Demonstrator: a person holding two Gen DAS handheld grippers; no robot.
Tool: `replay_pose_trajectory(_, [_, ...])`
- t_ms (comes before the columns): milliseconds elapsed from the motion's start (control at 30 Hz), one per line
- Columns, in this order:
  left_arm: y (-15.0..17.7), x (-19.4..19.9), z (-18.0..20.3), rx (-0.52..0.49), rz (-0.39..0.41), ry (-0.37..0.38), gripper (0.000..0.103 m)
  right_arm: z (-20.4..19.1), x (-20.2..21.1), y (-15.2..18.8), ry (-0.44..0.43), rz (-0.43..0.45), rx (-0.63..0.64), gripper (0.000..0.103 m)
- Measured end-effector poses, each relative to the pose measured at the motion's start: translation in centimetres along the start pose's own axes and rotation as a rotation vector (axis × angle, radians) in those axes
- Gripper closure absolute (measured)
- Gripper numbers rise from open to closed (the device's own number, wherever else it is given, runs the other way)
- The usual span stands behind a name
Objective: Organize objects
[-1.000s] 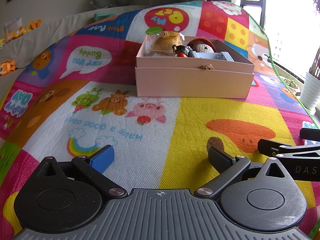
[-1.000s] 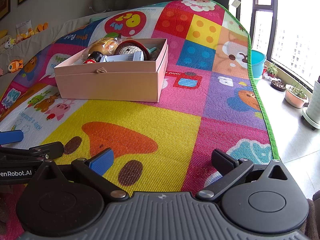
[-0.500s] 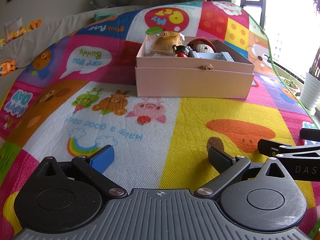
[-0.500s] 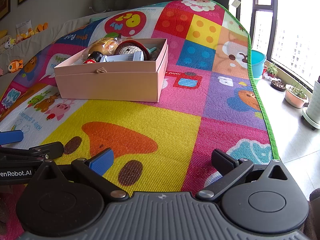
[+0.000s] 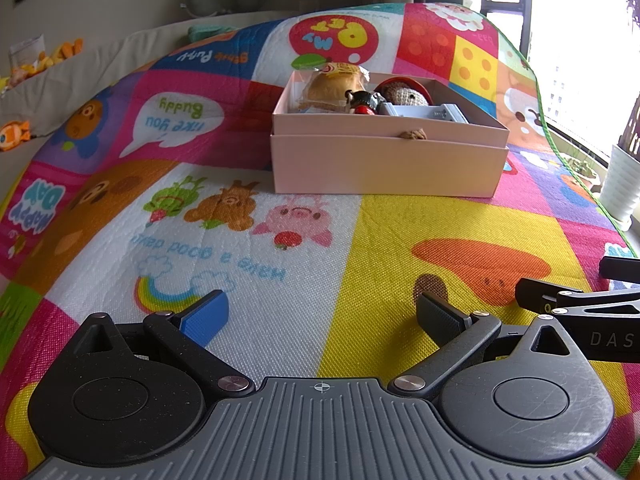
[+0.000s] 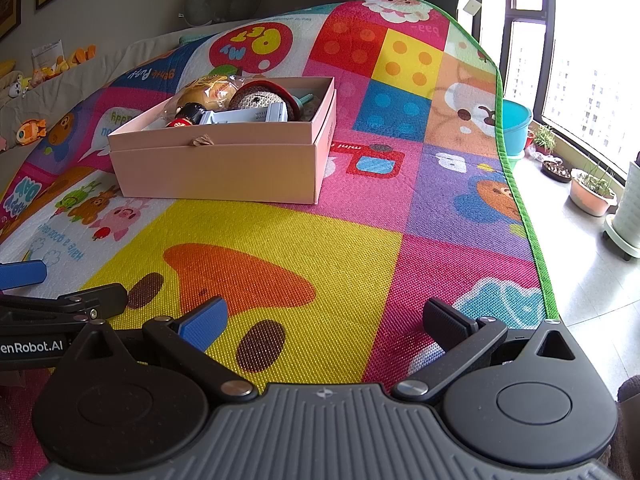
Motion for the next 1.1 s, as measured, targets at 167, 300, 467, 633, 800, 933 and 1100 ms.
replay_pose_trajectory(167, [-0.01,0.01,0.0,0.001,0.0,0.0,0.0,-0.03,0.0,-0.01,0.0,0.0,0.0,0.0])
replay_pose_trajectory(300, [-0.01,0.02,0.0,0.001,0.0,0.0,0.0,0.0,0.0,0.0,0.0,0.0,0.0,0.0])
replay_pose_trajectory(467, [-0.01,0.03,-0.01,0.001,0.0,0.0,0.0,-0.02,0.0,0.0,0.0,0.0,0.0,0.0])
replay_pose_trajectory(633, [-0.01,0.03,-0.04,0.002,-0.001,0.0,0.0,-0.04,-0.02,0.0,0.0,0.0,0.0,0.0])
replay_pose_trajectory(800, [-0.01,0.03,-0.05,0.004,-0.001,0.0,0.0,0.0,-0.04,0.01,0.0,0.0,0.0,0.0])
replay_pose_trajectory(933, [-0.02,0.02,-0.12,0.006,-0.002,0.001,0.0,-0.01,-0.04,0.01,0.0,0.0,0.0,0.0])
replay_pose_trajectory(1100, [-0.05,0.05,0.05,0.0,-0.006,-0.001,0.0,-0.01,-0.02,0.01,0.0,0.0,0.0,0.0])
Point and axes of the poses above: each gripper's, at about its wrist camera, not at the fingertips, and x roughly against the way its jaws point, z to its right, y to its underside, the point moved 6 cm from there along -x, roughly the way its jaws point, and after that the axes turned 4 degrees about z, right-handed, at the moved point
